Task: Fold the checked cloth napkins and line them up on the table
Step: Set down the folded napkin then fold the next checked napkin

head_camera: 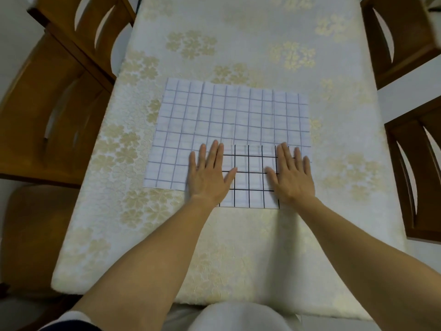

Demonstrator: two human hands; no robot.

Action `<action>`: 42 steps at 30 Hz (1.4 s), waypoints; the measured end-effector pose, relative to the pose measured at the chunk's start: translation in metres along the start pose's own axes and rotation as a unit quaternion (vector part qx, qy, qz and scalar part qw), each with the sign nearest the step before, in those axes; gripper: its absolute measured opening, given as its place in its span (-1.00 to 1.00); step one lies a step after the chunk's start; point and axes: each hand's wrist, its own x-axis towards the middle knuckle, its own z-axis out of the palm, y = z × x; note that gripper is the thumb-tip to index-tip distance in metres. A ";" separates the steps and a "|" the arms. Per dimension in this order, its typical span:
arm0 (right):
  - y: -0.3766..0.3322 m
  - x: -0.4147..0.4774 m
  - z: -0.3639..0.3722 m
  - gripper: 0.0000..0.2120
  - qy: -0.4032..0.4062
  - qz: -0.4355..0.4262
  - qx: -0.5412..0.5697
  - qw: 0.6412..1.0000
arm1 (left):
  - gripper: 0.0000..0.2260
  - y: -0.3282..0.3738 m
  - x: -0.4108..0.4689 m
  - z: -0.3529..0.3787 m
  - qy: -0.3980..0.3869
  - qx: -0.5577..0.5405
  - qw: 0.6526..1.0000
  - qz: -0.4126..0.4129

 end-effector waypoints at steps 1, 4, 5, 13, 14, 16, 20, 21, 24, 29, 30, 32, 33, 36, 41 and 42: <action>0.006 0.004 -0.004 -0.31 0.014 0.010 0.002 1.000 | -0.27 -0.001 -0.001 -0.001 0.002 0.003 1.000 -0.004; 0.011 0.022 -0.018 -0.35 0.120 0.015 0.017 0.992 | -0.30 0.004 -0.001 -0.010 0.037 0.001 0.999 0.027; 0.010 0.030 -0.024 -0.38 0.143 0.012 0.026 0.989 | -0.33 0.010 0.001 -0.012 0.050 0.001 0.997 0.056; 0.004 0.081 -0.071 -0.36 -0.058 0.048 -0.044 0.996 | -0.34 0.029 0.016 0.009 0.023 -0.025 0.990 0.133; 0.005 0.084 -0.078 -0.37 -0.088 0.041 -0.038 0.995 | -0.32 0.029 0.016 0.009 0.024 -0.027 0.990 0.134; 0.008 0.083 -0.089 -0.40 -0.108 0.014 0.038 0.993 | -0.28 0.029 0.015 0.009 0.026 -0.020 0.990 0.136; 0.013 0.052 -0.089 -0.59 -0.034 0.057 0.284 0.957 | -0.25 0.028 0.018 0.011 0.029 -0.014 0.991 0.133; 0.015 0.040 -0.085 -0.57 -0.033 0.100 0.343 0.933 | -0.25 0.028 0.017 0.011 0.030 -0.014 0.991 0.131; 0.011 0.006 -0.073 -0.59 -0.072 0.183 0.411 0.890 | -0.27 0.029 0.017 0.010 0.029 -0.022 0.991 0.130; -0.005 -0.012 -0.068 -0.54 -0.008 0.186 0.377 0.908 | -0.38 0.029 0.016 0.011 0.038 -0.019 0.991 0.126; -0.009 -0.013 -0.071 -0.57 0.015 0.170 0.347 0.922 | -0.38 0.029 0.016 0.011 0.039 -0.017 0.991 0.126; -0.021 -0.015 -0.075 -0.60 0.053 0.129 0.283 0.949 | -0.37 0.029 0.017 0.011 0.043 -0.018 0.991 0.129; -0.027 -0.017 -0.076 -0.60 0.066 0.118 0.260 0.956 | -0.36 0.029 0.017 0.011 0.048 -0.018 0.990 0.132; -0.043 -0.023 -0.075 -0.60 0.083 0.110 0.234 0.962 | -0.35 0.030 0.016 0.013 0.052 -0.026 0.989 0.132; -0.065 -0.032 -0.079 -0.62 0.095 0.097 0.196 0.971 | -0.37 0.028 0.017 0.000 0.000 -0.080 0.987 0.138; -0.070 -0.034 -0.081 -0.61 0.092 0.093 0.187 0.974 | -0.39 0.027 0.018 -0.008 -0.022 -0.154 0.979 0.128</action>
